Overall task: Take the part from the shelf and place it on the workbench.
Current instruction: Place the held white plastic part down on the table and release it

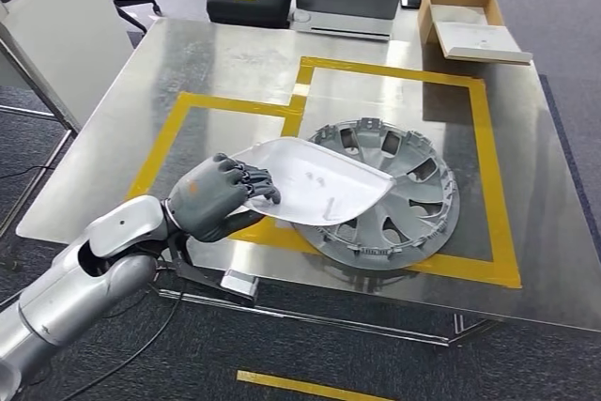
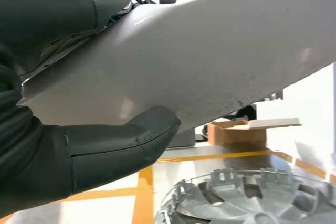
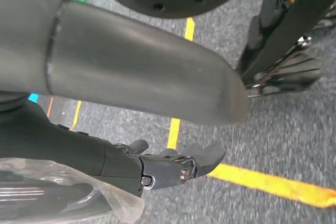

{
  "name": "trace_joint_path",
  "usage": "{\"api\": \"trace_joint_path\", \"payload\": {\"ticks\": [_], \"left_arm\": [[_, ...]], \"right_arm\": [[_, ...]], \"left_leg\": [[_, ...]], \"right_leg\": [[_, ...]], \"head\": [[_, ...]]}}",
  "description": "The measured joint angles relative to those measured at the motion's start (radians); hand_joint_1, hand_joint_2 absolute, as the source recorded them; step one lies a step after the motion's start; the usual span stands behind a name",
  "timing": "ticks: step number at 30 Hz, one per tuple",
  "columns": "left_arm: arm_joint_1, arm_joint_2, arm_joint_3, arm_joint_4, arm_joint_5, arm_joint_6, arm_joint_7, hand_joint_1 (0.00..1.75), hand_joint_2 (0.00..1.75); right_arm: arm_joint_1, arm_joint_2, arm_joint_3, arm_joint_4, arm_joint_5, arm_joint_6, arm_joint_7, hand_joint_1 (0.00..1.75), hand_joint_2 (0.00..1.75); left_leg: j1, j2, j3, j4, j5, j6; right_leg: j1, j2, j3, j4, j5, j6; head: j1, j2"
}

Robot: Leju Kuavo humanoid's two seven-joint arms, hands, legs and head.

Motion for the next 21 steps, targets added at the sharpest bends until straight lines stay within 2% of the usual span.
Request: {"api": "trace_joint_path", "payload": {"ticks": [2,3,4,7,9,10,12,13,14,15,17,18,19,21], "left_arm": [[0.008,0.005,0.012,0.000,-0.002,0.007,0.000,1.75,1.75],[0.013,0.008,0.018,0.000,0.000,0.010,0.001,1.75,1.75],[0.020,0.011,0.025,0.001,0.003,0.015,0.003,1.75,1.75],[0.062,0.027,0.066,0.005,0.020,0.047,0.004,1.75,1.75],[0.099,0.043,0.110,0.013,0.028,0.079,-0.003,1.75,1.75],[0.120,0.053,0.136,0.020,0.029,0.097,-0.006,1.75,1.75],[0.172,0.072,0.193,0.041,0.029,0.135,-0.010,1.75,1.75],[0.203,0.080,0.223,0.054,0.029,0.152,-0.010,1.75,1.75],[0.235,0.089,0.254,0.067,0.027,0.169,-0.010,1.75,1.75],[0.266,0.097,0.285,0.079,0.024,0.184,-0.011,1.75,1.75],[0.320,0.112,0.352,0.103,0.011,0.213,-0.012,1.75,1.75],[0.342,0.118,0.384,0.113,0.004,0.223,-0.013,1.75,1.75],[0.360,0.123,0.413,0.122,-0.002,0.230,-0.014,1.75,1.75],[0.389,0.130,0.457,0.136,-0.015,0.234,-0.009,1.75,1.75]], "right_arm": [[0.000,0.000,-0.001,0.000,0.000,-0.001,0.000,0.00,0.00],[0.000,0.000,-0.001,0.000,-0.001,-0.001,0.000,0.00,0.00],[-0.001,0.000,-0.001,0.000,-0.001,-0.001,-0.001,0.00,0.00],[0.001,0.000,-0.001,0.000,-0.001,-0.001,-0.002,0.00,0.00],[0.002,0.001,-0.001,0.000,-0.001,-0.001,-0.003,0.00,0.00],[0.002,0.001,-0.002,0.000,-0.001,-0.001,-0.004,0.00,0.00],[0.004,0.001,-0.005,0.000,-0.001,-0.002,-0.005,0.00,0.00],[0.006,0.001,-0.007,0.000,-0.002,-0.002,-0.006,0.00,0.00],[0.008,0.001,-0.010,0.000,-0.002,-0.002,-0.007,0.00,0.00],[0.010,0.001,-0.012,0.000,-0.002,-0.002,-0.008,0.00,0.00],[0.014,0.002,-0.016,0.000,-0.002,-0.002,-0.010,0.00,0.00],[0.015,0.002,-0.017,0.000,-0.002,-0.002,-0.010,0.00,0.00],[0.016,0.003,-0.019,0.000,-0.002,-0.002,-0.010,0.00,0.00],[0.015,0.004,-0.023,0.000,-0.002,-0.002,-0.010,0.00,0.00]], "left_leg": [[0.000,-0.001,0.004,0.009,-0.010,-0.008],[-0.001,-0.002,0.005,0.013,-0.014,-0.013],[-0.002,-0.003,0.005,0.016,-0.016,-0.017],[-0.003,-0.003,0.009,0.016,-0.017,-0.030],[-0.001,-0.001,0.000,0.047,-0.043,-0.041],[0.001,0.001,-0.017,0.091,-0.070,-0.047],[0.003,0.002,-0.069,0.220,-0.131,-0.053],[0.003,0.002,-0.088,0.269,-0.148,-0.054],[0.003,0.002,-0.093,0.287,-0.148,-0.054],[0.003,0.003,-0.079,0.263,-0.129,-0.052],[0.001,0.005,-0.012,0.136,-0.073,-0.042],[-0.002,0.006,0.020,0.074,-0.056,-0.037],[-0.004,0.007,0.040,0.034,-0.049,-0.033],[-0.008,0.006,0.048,0.014,-0.054,-0.029]], "right_leg": [[-0.002,0.000,0.043,-0.127,0.083,0.000],[-0.003,0.001,0.065,-0.178,0.109,-0.004],[-0.002,0.002,0.079,-0.206,0.121,-0.009],[-0.001,0.005,0.088,-0.213,0.125,-0.030],[-0.005,0.006,0.093,-0.217,0.128,-0.042],[-0.006,0.006,0.096,-0.218,0.128,-0.048],[-0.005,0.006,0.099,-0.218,0.125,-0.055],[-0.005,0.006,0.101,-0.218,0.124,-0.057],[-0.004,0.006,0.102,-0.217,0.122,-0.058],[-0.003,0.006,0.104,-0.217,0.121,-0.058],[-0.001,0.006,0.109,-0.217,0.117,-0.057],[0.002,0.006,0.109,-0.217,0.115,-0.054],[0.003,0.005,0.109,-0.216,0.113,-0.050],[0.004,0.002,0.108,-0.218,0.110,-0.042]], "head": [[0.000,0.000],[0.000,0.000],[0.000,0.000],[-0.001,0.000],[-0.003,0.000],[-0.004,0.000],[-0.005,0.000],[-0.005,0.000],[-0.005,0.000],[-0.005,0.000],[-0.005,0.000],[-0.005,0.000],[-0.004,0.000],[-0.004,0.000]]}}
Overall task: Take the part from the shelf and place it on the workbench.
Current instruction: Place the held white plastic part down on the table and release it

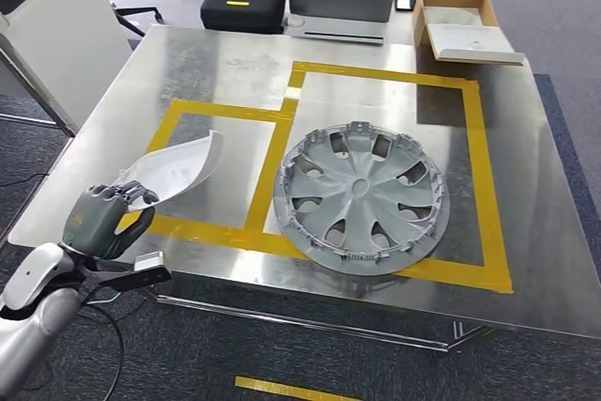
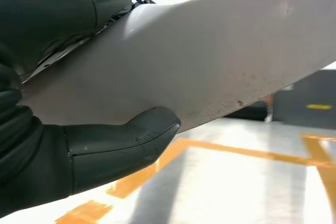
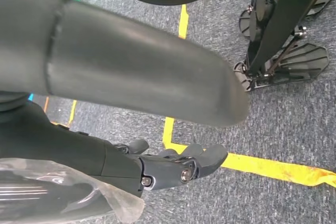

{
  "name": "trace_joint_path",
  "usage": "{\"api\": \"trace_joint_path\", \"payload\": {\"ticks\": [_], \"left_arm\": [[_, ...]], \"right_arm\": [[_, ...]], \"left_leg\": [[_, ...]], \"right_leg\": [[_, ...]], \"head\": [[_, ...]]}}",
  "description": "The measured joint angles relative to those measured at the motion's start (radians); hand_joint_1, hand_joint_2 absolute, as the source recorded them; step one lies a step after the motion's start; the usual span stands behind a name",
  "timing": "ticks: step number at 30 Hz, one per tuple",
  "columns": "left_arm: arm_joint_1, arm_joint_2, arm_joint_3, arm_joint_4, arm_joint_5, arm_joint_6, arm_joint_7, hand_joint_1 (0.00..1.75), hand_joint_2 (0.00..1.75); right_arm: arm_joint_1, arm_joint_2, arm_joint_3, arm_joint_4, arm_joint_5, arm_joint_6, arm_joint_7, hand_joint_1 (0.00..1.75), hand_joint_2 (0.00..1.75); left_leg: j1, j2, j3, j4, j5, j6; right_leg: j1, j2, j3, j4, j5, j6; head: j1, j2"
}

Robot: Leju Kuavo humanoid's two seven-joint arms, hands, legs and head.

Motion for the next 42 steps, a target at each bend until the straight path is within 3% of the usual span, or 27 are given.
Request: {"api": "trace_joint_path", "payload": {"ticks": [3,4,6,7,8,9,10,12,14,18,20,22,23,24,26,28,29,33,35,37,38,39,40,42], "left_arm": [[0.047,0.010,0.052,0.015,-0.016,0.002,0.015,1.75,1.75],[0.066,0.012,0.073,0.022,-0.014,0.005,0.015,1.75,1.75],[0.107,0.015,0.124,0.038,-0.004,0.013,0.001,1.75,1.75],[0.128,0.016,0.149,0.049,0.001,0.015,-0.009,1.75,1.75],[0.145,0.018,0.172,0.061,0.004,0.015,-0.021,1.75,1.75],[0.159,0.019,0.192,0.073,0.008,0.012,-0.034,1.75,1.75],[0.169,0.020,0.213,0.085,0.010,0.008,-0.045,1.75,1.75],[0.177,0.020,0.245,0.104,0.014,-0.001,-0.063,1.75,1.75],[0.174,0.020,0.263,0.122,0.013,-0.012,-0.072,1.75,1.75],[0.140,0.021,0.271,0.162,0.011,-0.034,-0.075,1.75,1.75],[0.093,0.022,0.270,0.200,0.011,-0.049,-0.075,1.75,1.75],[0.041,0.022,0.267,0.249,0.009,-0.065,-0.073,1.75,1.75],[0.016,0.022,0.264,0.277,0.006,-0.071,-0.072,1.75,1.75],[-0.011,0.022,0.260,0.307,0.002,-0.075,-0.070,1.75,1.75],[-0.072,0.022,0.252,0.367,-0.011,-0.082,-0.065,1.75,1.75],[-0.138,0.022,0.240,0.429,-0.025,-0.088,-0.056,1.75,1.75],[-0.166,0.022,0.233,0.458,-0.032,-0.090,-0.053,1.75,1.75],[-0.228,0.021,0.210,0.536,-0.045,-0.093,-0.050,1.75,1.75],[-0.246,0.020,0.202,0.556,-0.048,-0.091,-0.050,1.75,1.75],[-0.262,0.018,0.192,0.578,-0.059,-0.090,-0.043,1.75,1.75],[-0.271,0.015,0.184,0.593,-0.068,-0.091,-0.036,1.75,1.75],[-0.283,0.013,0.174,0.611,-0.081,-0.093,-0.027,1.75,1.75],[-0.297,0.010,0.164,0.630,-0.096,-0.095,-0.017,1.75,1.75],[-0.331,0.002,0.141,0.668,-0.126,-0.097,-0.003,1.75,1.75]], "right_arm": [[-0.002,0.000,-0.003,0.000,0.000,-0.002,0.001,0.00,0.00],[-0.002,0.000,-0.005,0.000,0.000,-0.003,0.002,0.00,0.00],[0.000,0.000,-0.008,0.000,0.001,-0.005,0.002,0.00,0.00],[0.002,0.000,-0.009,0.000,0.002,-0.006,0.002,0.00,0.00],[0.004,0.000,-0.010,0.000,0.003,-0.006,0.002,0.00,0.00],[0.005,0.000,-0.011,0.000,0.006,-0.006,0.002,0.00,0.00],[0.005,0.000,-0.011,0.000,0.008,-0.006,0.002,0.00,0.00],[0.002,0.000,-0.012,0.000,0.013,-0.006,0.002,0.00,0.00],[-0.002,0.000,-0.012,0.000,0.017,-0.004,0.003,0.00,0.00],[-0.003,0.000,-0.012,0.000,0.030,0.000,0.002,0.00,0.00],[-0.004,0.000,-0.012,0.000,0.037,0.001,-0.001,0.00,0.00],[-0.007,-0.001,-0.012,0.000,0.043,0.002,-0.005,0.00,0.00],[-0.008,-0.001,-0.012,0.000,0.047,0.002,-0.006,0.00,0.00],[-0.009,-0.002,-0.011,0.000,0.050,0.003,-0.007,0.00,0.00],[-0.011,-0.002,-0.011,0.000,0.055,0.006,-0.008,0.00,0.00],[-0.015,-0.003,-0.011,0.000,0.059,0.007,-0.008,0.00,0.00],[-0.016,-0.004,-0.011,0.000,0.061,0.007,-0.008,0.00,0.00],[-0.017,-0.006,-0.011,0.000,0.063,0.008,-0.009,0.00,0.00],[-0.018,-0.007,-0.011,0.000,0.064,0.009,-0.009,0.00,0.00],[-0.017,-0.007,-0.011,0.000,0.064,0.011,-0.009,0.00,0.00],[-0.016,-0.007,-0.011,0.000,0.064,0.011,-0.008,0.00,0.00],[-0.016,-0.007,-0.011,0.000,0.064,0.012,-0.008,0.00,0.00],[-0.016,-0.007,-0.011,0.000,0.065,0.012,-0.007,0.00,0.00],[-0.018,-0.008,-0.011,0.000,0.067,0.014,-0.005,0.00,0.00]], "left_leg": [[0.005,0.001,0.007,-0.012,0.002,0.012],[0.008,0.003,0.009,-0.016,0.003,0.016],[0.008,0.007,0.010,-0.016,0.002,0.022],[0.008,0.008,0.011,-0.016,0.001,0.023],[0.008,0.009,0.011,-0.015,0.000,0.023],[0.008,0.008,0.011,-0.015,-0.001,0.023],[0.008,0.007,0.012,-0.014,-0.002,0.022],[0.007,0.003,0.013,-0.011,-0.004,0.018],[0.005,-0.002,0.011,-0.008,-0.004,0.009],[0.010,-0.003,0.005,0.006,-0.013,-0.015],[0.013,-0.002,-0.030,0.092,-0.066,-0.025],[0.017,-0.001,-0.083,0.221,-0.124,-0.034],[0.020,0.000,-0.098,0.259,-0.134,-0.037],[0.023,0.000,-0.097,0.262,-0.124,-0.039],[0.029,0.001,-0.045,0.160,-0.059,-0.041],[0.029,0.001,0.012,0.042,-0.020,-0.039],[0.028,0.001,0.024,0.013,-0.017,-0.034],[0.024,0.003,0.023,0.002,-0.020,-0.007],[0.025,0.005,0.023,-0.002,-0.018,0.006],[0.020,0.006,0.023,-0.002,-0.020,0.012],[0.017,0.006,0.023,-0.002,-0.020,0.014],[0.015,0.006,0.023,-0.001,-0.021,0.015],[0.013,0.005,0.024,-0.001,-0.021,0.015],[0.011,0.003,0.027,-0.001,-0.022,0.016]], "right_leg": [[-0.001,-0.002,-0.008,0.019,-0.022,0.014],[-0.001,-0.003,-0.027,0.058,-0.046,0.018],[-0.003,-0.003,-0.089,0.187,-0.109,0.023],[-0.004,-0.004,-0.119,0.246,-0.129,0.025],[-0.004,-0.004,-0.137,0.277,-0.130,0.027],[-0.004,-0.004,-0.135,0.265,-0.111,0.027],[-0.004,-0.004,-0.114,0.216,-0.076,0.026],[-0.003,-0.004,-0.049,0.075,-0.012,0.018],[-0.001,-0.003,-0.011,0.001,0.006,0.009],[0.000,-0.005,0.000,-0.013,0.016,-0.012],[-0.003,-0.010,0.003,-0.018,0.021,-0.020],[-0.003,-0.013,0.003,-0.018,0.021,-0.021],[-0.003,-0.013,0.003,-0.017,0.020,-0.021],[-0.003,-0.013,0.003,-0.016,0.020,-0.021],[-0.004,-0.013,0.005,-0.013,0.018,-0.018],[-0.001,-0.012,0.000,-0.005,0.015,-0.009],[0.001,-0.011,-0.003,-0.002,0.014,-0.003],[-0.002,-0.009,-0.018,0.009,0.005,0.019],[-0.003,-0.009,-0.059,0.089,-0.040,0.025],[-0.002,-0.009,-0.128,0.225,-0.095,0.026],[-0.002,-0.009,-0.155,0.274,-0.106,0.025],[-0.001,-0.009,-0.167,0.289,-0.098,0.023],[0.000,-0.009,-0.159,0.262,-0.071,0.019],[0.005,-0.009,-0.101,0.132,0.001,0.006]], "head": [[0.002,0.000],[0.004,0.000],[0.007,0.000],[0.007,0.000],[0.007,0.000],[0.007,0.000],[0.007,0.000],[0.007,0.000],[0.006,0.000],[0.004,0.000],[0.001,0.000],[0.000,0.000],[0.000,0.000],[0.000,0.000],[0.000,0.000],[0.000,0.000],[0.000,0.000],[0.002,0.000],[0.006,0.000],[0.009,0.000],[0.009,0.000],[0.009,0.000],[0.009,0.000],[0.009,0.000]]}}
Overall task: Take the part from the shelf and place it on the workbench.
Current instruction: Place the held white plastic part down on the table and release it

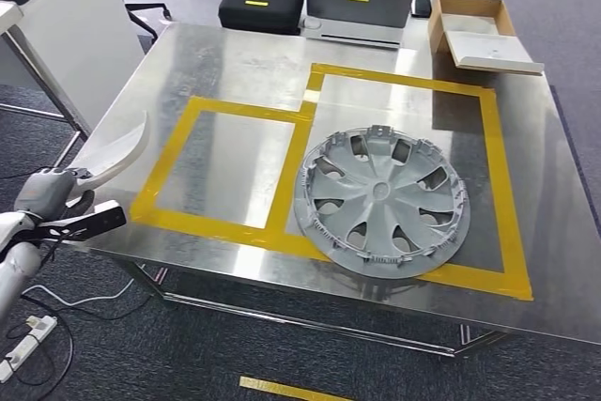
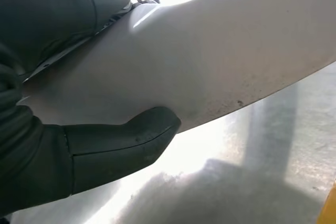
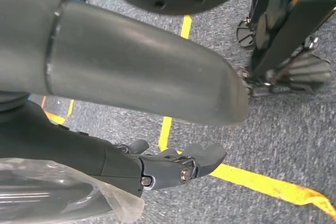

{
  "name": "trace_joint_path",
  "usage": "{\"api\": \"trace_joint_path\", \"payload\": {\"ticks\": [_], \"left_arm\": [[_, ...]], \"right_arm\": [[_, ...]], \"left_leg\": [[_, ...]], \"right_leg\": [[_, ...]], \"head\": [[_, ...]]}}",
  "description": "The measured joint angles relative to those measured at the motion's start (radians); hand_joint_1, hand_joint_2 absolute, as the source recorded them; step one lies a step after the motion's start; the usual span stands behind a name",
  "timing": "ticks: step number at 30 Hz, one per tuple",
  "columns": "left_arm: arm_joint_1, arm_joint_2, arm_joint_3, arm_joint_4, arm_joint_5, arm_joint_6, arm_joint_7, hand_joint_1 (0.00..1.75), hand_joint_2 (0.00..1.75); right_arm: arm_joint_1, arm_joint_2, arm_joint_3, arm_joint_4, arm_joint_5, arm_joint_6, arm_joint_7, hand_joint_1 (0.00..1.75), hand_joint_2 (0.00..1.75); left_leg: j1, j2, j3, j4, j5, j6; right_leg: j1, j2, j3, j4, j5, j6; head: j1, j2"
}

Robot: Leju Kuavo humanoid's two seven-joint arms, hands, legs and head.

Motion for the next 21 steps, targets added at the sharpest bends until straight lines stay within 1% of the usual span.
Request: {"api": "trace_joint_path", "payload": {"ticks": [1,2,3,5,6,7,8,10,11,12,13,14,15,16,17,18,19,21], "left_arm": [[-0.019,-0.006,-0.013,0.020,-0.014,0.000,0.003,1.75,1.75],[-0.037,-0.013,-0.026,0.040,-0.025,0.001,0.004,1.75,1.75],[-0.051,-0.023,-0.039,0.059,-0.033,0.002,0.004,1.75,1.75],[-0.068,-0.048,-0.062,0.087,-0.043,0.003,0.001,1.75,1.75],[-0.074,-0.063,-0.072,0.096,-0.045,0.003,-0.002,1.75,1.75],[-0.081,-0.078,-0.082,0.104,-0.047,0.004,-0.004,1.75,1.75],[-0.090,-0.094,-0.092,0.113,-0.048,0.004,-0.007,1.75,1.75],[-0.106,-0.127,-0.117,0.130,-0.053,0.002,-0.011,1.75,1.75],[-0.110,-0.144,-0.130,0.137,-0.056,-0.001,-0.011,1.75,1.75],[-0.113,-0.161,-0.144,0.143,-0.062,-0.004,-0.011,1.75,1.75],[-0.117,-0.177,-0.157,0.148,-0.068,-0.008,-0.009,1.75,1.75],[-0.124,-0.192,-0.171,0.152,-0.074,-0.011,-0.006,1.75,1.75],[-0.132,-0.206,-0.185,0.156,-0.080,-0.013,-0.002,1.75,1.75],[-0.142,-0.219,-0.198,0.159,-0.085,-0.015,0.001,1.75,1.75],[-0.151,-0.231,-0.210,0.163,-0.088,-0.017,0.003,1.75,1.75],[-0.159,-0.242,-0.221,0.166,-0.090,-0.019,0.004,1.75,1.75],[-0.164,-0.253,-0.231,0.169,-0.092,-0.020,0.004,1.75,1.75],[-0.170,-0.272,-0.247,0.174,-0.096,-0.021,0.004,1.75,1.75]], "right_arm": [[-0.002,-0.001,0.000,0.000,0.001,0.001,0.002,0.00,0.00],[-0.003,-0.002,0.000,0.000,0.002,0.003,0.004,0.00,0.00],[-0.004,-0.003,0.000,0.000,0.004,0.004,0.006,0.00,0.00],[-0.005,-0.003,0.000,0.000,0.006,0.007,0.008,0.00,0.00],[-0.006,-0.004,0.000,0.000,0.008,0.009,0.008,0.00,0.00],[-0.007,-0.004,0.000,0.000,0.010,0.009,0.008,0.00,0.00],[-0.008,-0.004,0.000,0.000,0.013,0.010,0.008,0.00,0.00],[-0.010,-0.004,0.000,0.000,0.017,0.010,0.007,0.00,0.00],[-0.011,-0.004,0.000,0.000,0.019,0.011,0.007,0.00,0.00],[-0.011,-0.005,0.000,0.000,0.021,0.011,0.007,0.00,0.00],[-0.011,-0.005,0.000,0.000,0.023,0.012,0.007,0.00,0.00],[-0.012,-0.005,0.000,0.000,0.025,0.013,0.007,0.00,0.00],[-0.012,-0.005,0.000,0.000,0.027,0.013,0.007,0.00,0.00],[-0.013,-0.005,0.001,0.000,0.029,0.014,0.007,0.00,0.00],[-0.014,-0.005,0.001,0.000,0.031,0.014,0.007,0.00,0.00],[-0.014,-0.006,0.001,0.000,0.032,0.014,0.007,0.00,0.00],[-0.014,-0.006,0.001,0.000,0.033,0.014,0.007,0.00,0.00],[-0.014,-0.006,0.001,0.000,0.033,0.015,0.005,0.00,0.00]], "left_leg": [[-0.002,-0.001,0.000,0.001,-0.001,-0.001],[-0.003,-0.002,-0.002,0.002,0.000,-0.004],[-0.004,-0.002,-0.004,0.002,0.001,-0.007],[-0.004,-0.002,-0.006,0.000,0.003,-0.017],[-0.003,-0.002,-0.007,0.004,-0.002,-0.022],[-0.003,-0.002,-0.014,0.023,-0.016,-0.027],[-0.001,-0.001,-0.031,0.062,-0.039,-0.032],[0.004,-0.001,-0.089,0.189,-0.096,-0.041],[0.006,-0.001,-0.117,0.245,-0.114,-0.045],[0.009,0.000,-0.132,0.275,-0.115,-0.048],[0.012,0.000,-0.130,0.265,-0.096,-0.050],[0.015,0.000,-0.109,0.218,-0.062,-0.051],[0.017,0.000,-0.079,0.151,-0.025,-0.052],[0.018,0.000,-0.050,0.087,0.001,-0.052],[0.017,0.000,-0.029,0.041,0.014,-0.048],[0.015,-0.001,-0.021,0.018,0.015,-0.043],[0.012,-0.002,-0.020,0.013,0.010,-0.036],[0.010,-0.002,-0.021,0.010,0.012,-0.020]], "right_leg": [[0.002,0.000,0.032,-0.064,0.023,-0.006],[0.004,-0.001,0.052,-0.104,0.033,-0.010],[0.006,-0.001,0.062,-0.123,0.033,-0.012],[0.005,0.000,0.066,-0.132,0.036,-0.016],[0.002,0.001,0.069,-0.138,0.040,-0.019],[-0.001,0.000,0.073,-0.145,0.043,-0.023],[-0.004,-0.001,0.077,-0.150,0.046,-0.027],[-0.005,-0.002,0.080,-0.152,0.047,-0.029],[-0.006,-0.002,0.080,-0.152,0.047,-0.029],[-0.006,-0.002,0.081,-0.151,0.046,-0.029],[-0.007,-0.001,0.081,-0.151,0.045,-0.028],[-0.009,-0.001,0.082,-0.149,0.044,-0.026],[-0.009,0.000,0.082,-0.146,0.041,-0.022],[-0.009,0.001,0.081,-0.141,0.038,-0.016],[-0.008,0.002,0.077,-0.136,0.036,-0.009],[-0.007,0.003,0.073,-0.133,0.035,-0.002],[-0.006,0.003,0.070,-0.132,0.036,0.004],[-0.010,0.003,0.066,-0.130,0.033,0.016]], "head": [[0.000,0.000],[-0.001,0.000],[-0.001,0.000],[-0.001,0.000],[-0.002,0.000],[-0.004,0.000],[-0.007,0.000],[-0.010,0.000],[-0.010,0.000],[-0.010,0.000],[-0.010,0.000],[-0.010,0.000],[-0.010,0.000],[-0.010,0.000],[-0.010,0.000],[-0.010,0.000],[-0.009,0.000],[-0.009,0.000]]}}
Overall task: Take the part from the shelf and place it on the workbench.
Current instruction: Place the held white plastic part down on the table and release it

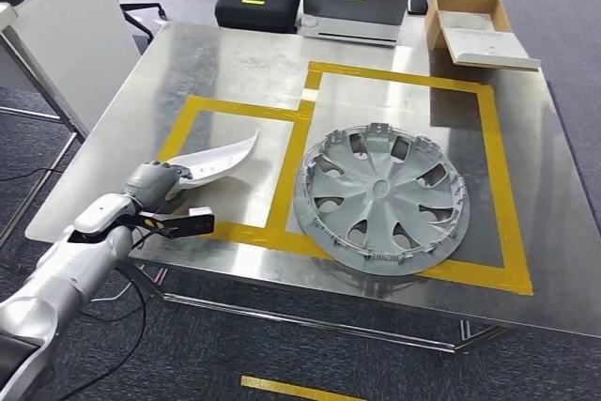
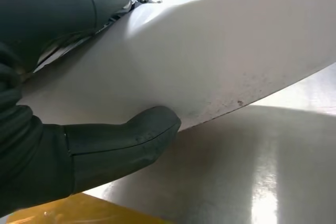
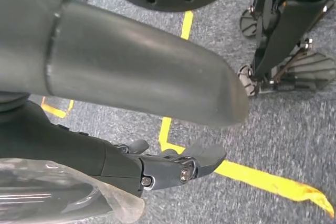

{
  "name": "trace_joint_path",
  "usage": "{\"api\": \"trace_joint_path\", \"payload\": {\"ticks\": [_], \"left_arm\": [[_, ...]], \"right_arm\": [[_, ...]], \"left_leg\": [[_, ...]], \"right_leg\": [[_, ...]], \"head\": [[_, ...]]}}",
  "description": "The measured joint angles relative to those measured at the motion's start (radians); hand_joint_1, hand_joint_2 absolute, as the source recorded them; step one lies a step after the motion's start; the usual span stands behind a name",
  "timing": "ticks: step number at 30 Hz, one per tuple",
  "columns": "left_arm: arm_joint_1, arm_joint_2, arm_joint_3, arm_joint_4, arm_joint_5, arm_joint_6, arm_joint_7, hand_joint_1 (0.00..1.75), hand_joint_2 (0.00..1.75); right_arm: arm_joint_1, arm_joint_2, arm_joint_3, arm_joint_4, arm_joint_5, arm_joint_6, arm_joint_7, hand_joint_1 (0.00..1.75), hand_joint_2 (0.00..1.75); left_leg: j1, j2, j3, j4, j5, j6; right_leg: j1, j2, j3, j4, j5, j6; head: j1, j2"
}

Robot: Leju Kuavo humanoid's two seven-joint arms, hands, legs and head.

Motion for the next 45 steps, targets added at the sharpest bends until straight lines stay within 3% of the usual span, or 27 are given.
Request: {"api": "trace_joint_path", "payload": {"ticks": [2,4,6,7,8,9,11,13,15,17,20,22,23,26,28,31,33,35,36,37,38,41,43,45], "left_arm": [[-0.008,-0.015,-0.013,0.004,-0.003,0.000,0.000,1.75,1.75],[-0.012,-0.024,-0.021,0.008,0.002,-0.004,-0.004,1.75,1.75],[-0.011,-0.028,-0.024,0.013,0.018,-0.014,-0.014,0.87,1.75],[-0.011,-0.030,-0.025,0.016,0.026,-0.021,-0.019,0.44,1.75],[-0.011,-0.030,-0.027,0.019,0.032,-0.026,-0.023,0.00,1.75],[-0.011,-0.031,-0.028,0.021,0.036,-0.030,-0.024,0.00,1.75],[-0.012,-0.028,-0.031,0.025,0.046,-0.034,-0.025,0.00,1.75],[-0.013,-0.022,-0.033,0.027,0.062,-0.031,-0.032,0.00,1.75],[-0.013,-0.017,-0.033,0.028,0.079,-0.023,-0.044,0.00,0.87],[-0.013,-0.012,-0.032,0.029,0.089,-0.011,-0.054,0.00,0.00],[-0.008,-0.002,-0.030,0.028,0.108,0.020,-0.057,0.00,0.00],[-0.003,0.003,-0.026,0.028,0.119,0.033,-0.057,0.00,0.00],[-0.002,0.006,-0.024,0.028,0.122,0.035,-0.057,0.00,0.00],[-0.003,0.011,-0.018,0.022,0.136,0.041,-0.058,0.00,0.00],[0.002,0.013,-0.011,0.008,0.157,0.055,-0.057,0.00,0.00],[0.024,0.017,0.007,-0.055,0.197,0.109,-0.054,0.00,0.00],[0.046,0.019,0.026,-0.128,0.228,0.151,-0.054,0.00,0.00],[0.076,0.018,0.048,-0.216,0.265,0.174,-0.057,0.00,0.00],[0.096,0.016,0.058,-0.264,0.286,0.178,-0.059,0.00,0.00],[0.115,0.013,0.067,-0.312,0.310,0.178,-0.062,0.00,0.00],[0.135,0.009,0.076,-0.362,0.336,0.177,-0.067,0.00,0.00],[0.177,-0.009,0.095,-0.498,0.393,0.174,-0.084,0.00,0.00],[0.191,-0.017,0.102,-0.563,0.406,0.173,-0.089,0.00,0.00],[0.204,-0.023,0.106,-0.608,0.409,0.173,-0.091,0.00,0.00]], "right_arm": [[-0.001,0.000,0.000,0.000,0.000,0.002,-0.002,0.00,0.00],[0.000,0.000,0.001,0.000,0.000,0.003,-0.003,0.00,0.00],[0.003,0.000,0.001,0.000,0.000,0.004,-0.004,0.00,0.00],[0.004,0.000,0.001,0.000,0.000,0.004,-0.003,0.00,0.00],[0.005,0.000,0.001,0.000,0.000,0.004,-0.002,0.00,0.00],[0.004,0.000,0.001,0.000,0.000,0.004,-0.001,0.00,0.00],[0.001,-0.001,0.001,0.000,-0.001,0.004,0.001,0.00,0.00],[0.001,-0.001,0.001,0.000,-0.002,0.003,0.003,0.00,0.00],[0.005,-0.001,0.001,0.000,-0.003,0.003,0.004,0.00,0.00],[0.005,-0.001,0.001,0.000,-0.003,0.003,0.004,0.00,0.00],[0.004,-0.001,0.001,0.000,-0.003,0.001,0.000,0.00,0.00],[0.006,-0.001,0.001,0.000,-0.003,-0.001,-0.001,0.00,0.00],[0.006,-0.001,0.001,0.000,-0.003,-0.002,-0.001,0.00,0.00],[0.005,-0.001,0.001,0.000,-0.003,-0.002,-0.003,0.00,0.00],[0.005,-0.001,0.001,0.000,-0.005,-0.004,-0.004,0.00,0.00],[0.006,-0.001,0.000,0.000,-0.007,-0.008,-0.006,0.00,0.00],[0.006,-0.001,0.000,0.000,-0.007,-0.011,-0.007,0.00,0.00],[0.008,0.000,-0.001,0.001,-0.007,-0.013,-0.007,0.00,0.00],[0.009,0.000,-0.001,0.001,-0.006,-0.015,-0.007,0.00,0.00],[0.011,0.000,-0.001,0.001,-0.005,-0.016,-0.008,0.00,0.00],[0.011,0.000,-0.001,0.001,-0.003,-0.018,-0.009,0.00,0.00],[0.010,0.000,-0.001,0.001,0.000,-0.023,-0.013,0.00,0.00],[0.008,0.000,-0.001,0.001,0.000,-0.023,-0.014,0.00,0.00],[0.009,0.000,-0.002,0.001,0.001,-0.023,-0.015,0.00,0.00]], "left_leg": [[0.001,0.001,0.001,-0.004,0.003,0.015],[-0.001,0.003,0.001,-0.005,0.003,0.024],[-0.004,0.003,0.001,-0.005,0.003,0.027],[-0.005,0.002,0.001,-0.005,0.002,0.027],[-0.005,0.002,0.002,-0.004,0.002,0.027],[-0.005,0.001,0.003,-0.004,0.002,0.027],[-0.008,0.000,0.001,-0.003,0.002,0.021],[-0.010,0.000,-0.002,-0.003,0.004,0.010],[-0.009,0.000,-0.003,-0.004,0.005,0.000],[-0.008,0.000,-0.016,0.029,-0.021,-0.010],[-0.007,0.001,-0.092,0.205,-0.106,-0.020],[-0.007,0.001,-0.123,0.268,-0.114,-0.021],[-0.007,0.001,-0.112,0.244,-0.090,-0.020],[-0.008,0.001,-0.028,0.058,0.002,-0.010],[-0.011,0.001,-0.004,0.002,0.011,-0.003],[-0.010,0.000,-0.004,-0.010,0.011,0.011],[-0.006,0.002,-0.002,-0.015,0.015,0.021],[-0.007,0.003,-0.002,-0.015,0.016,0.025],[-0.008,0.003,-0.003,-0.014,0.016,0.026],[-0.008,0.003,-0.003,-0.014,0.016,0.027],[-0.008,0.003,-0.002,-0.014,0.016,0.027],[-0.010,0.001,-0.003,-0.011,0.016,0.024],[-0.013,0.000,-0.006,-0.009,0.019,0.015],[-0.014,0.000,-0.007,-0.009,0.023,0.004]], "right_leg": [[-0.002,-0.001,-0.027,0.051,-0.035,0.008],[-0.003,-0.002,-0.087,0.176,-0.096,0.012],[-0.003,-0.002,-0.136,0.276,-0.125,0.013],[-0.003,-0.002,-0.138,0.279,-0.114,0.012],[-0.002,-0.002,-0.121,0.241,-0.085,0.010],[-0.002,-0.002,-0.089,0.173,-0.048,0.007],[-0.001,-0.001,-0.025,0.048,-0.006,0.002],[0.002,0.000,-0.003,0.007,-0.004,-0.002],[0.001,0.000,-0.001,0.002,0.001,-0.011],[-0.002,-0.001,0.002,-0.003,0.006,-0.024],[-0.003,-0.002,0.004,-0.005,0.006,-0.035],[-0.003,-0.001,0.005,-0.004,0.005,-0.036],[-0.003,-0.001,0.006,-0.003,0.005,-0.036],[-0.001,-0.001,0.009,-0.001,0.001,-0.029],[0.002,-0.001,0.004,0.001,0.000,-0.020],[0.001,-0.002,-0.005,0.005,-0.007,-0.005],[0.000,-0.002,-0.035,0.067,-0.049,0.003],[0.000,-0.002,-0.095,0.200,-0.113,0.008],[0.000,-0.002,-0.121,0.257,-0.131,0.010],[0.000,-0.002,-0.133,0.282,-0.132,0.011],[0.000,-0.002,-0.126,0.267,-0.114,0.011],[0.000,-0.002,-0.028,0.073,-0.025,0.005],[0.002,-0.001,0.011,0.003,-0.007,-0.001],[0.002,0.001,0.013,0.000,-0.004,-0.010]], "head": [[0.005,0.000],[0.009,0.000],[0.009,0.000],[0.010,0.000],[0.010,0.000],[0.010,0.000],[0.010,0.000],[0.009,0.000],[0.010,0.000],[0.007,0.000],[0.005,0.000],[0.005,0.000],[0.005,0.000],[0.005,0.000],[0.006,0.000],[0.007,0.000],[0.010,0.000],[0.013,0.000],[0.013,0.000],[0.013,0.000],[0.014,0.000],[0.014,0.000],[0.012,0.000],[0.011,0.000]]}}
